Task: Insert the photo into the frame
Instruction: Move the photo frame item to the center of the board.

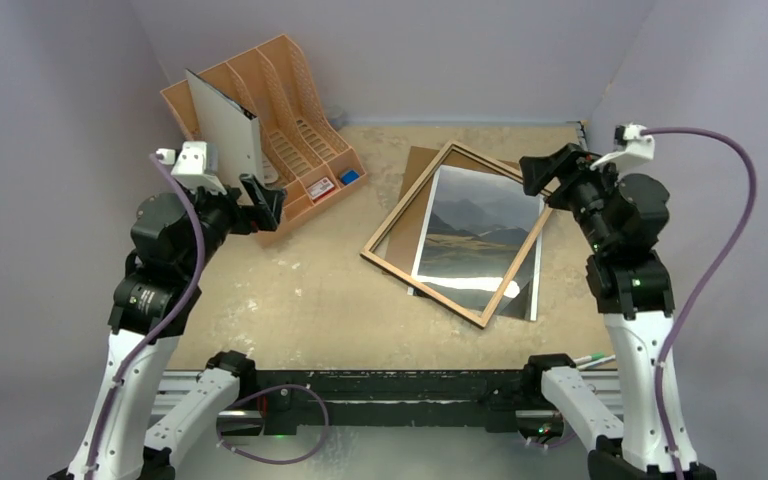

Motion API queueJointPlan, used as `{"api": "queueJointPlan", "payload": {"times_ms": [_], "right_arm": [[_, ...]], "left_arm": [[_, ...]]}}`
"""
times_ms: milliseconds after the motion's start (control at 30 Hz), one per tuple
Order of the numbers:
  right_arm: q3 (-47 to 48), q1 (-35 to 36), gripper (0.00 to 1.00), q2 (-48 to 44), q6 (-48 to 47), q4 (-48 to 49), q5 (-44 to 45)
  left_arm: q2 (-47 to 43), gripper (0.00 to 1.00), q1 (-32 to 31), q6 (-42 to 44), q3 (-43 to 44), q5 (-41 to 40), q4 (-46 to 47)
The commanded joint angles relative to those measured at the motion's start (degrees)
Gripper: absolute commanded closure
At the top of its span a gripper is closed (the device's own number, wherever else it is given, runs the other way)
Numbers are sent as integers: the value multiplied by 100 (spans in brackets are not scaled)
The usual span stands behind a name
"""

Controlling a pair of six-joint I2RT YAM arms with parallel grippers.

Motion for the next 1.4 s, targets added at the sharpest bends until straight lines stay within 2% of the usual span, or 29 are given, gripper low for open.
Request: {"api": "queueJointPlan", "payload": {"times_ms": [0, 200, 433, 600, 867, 1167, 1367], "right_arm": [[-288, 25, 24, 412, -1, -226, -101], [-1008, 25, 30, 998, 100, 312, -683], [-1656, 107, 33, 1717, 651, 921, -470], [-1881, 135, 33, 1933, 782, 1147, -374], [-1772, 126, 33, 1538, 783, 997, -25], [-1845, 130, 33, 961, 719, 824, 820], [-1931, 130, 31, 1142, 934, 80, 1715]], "left_arm": [[-34, 5, -18, -212, -591, 388, 943], [212, 5, -18, -602, -1444, 1056, 2253], [801, 10, -18, -1263, -2243, 1552, 3096], [1170, 13, -18, -1152, -2194, 1789, 3076], [934, 12, -18, -1082, -2088, 1273, 2876], [752, 12, -18, -977, -1874, 872, 2447], [893, 12, -18, -1072, -1940, 1084, 2376]]}}
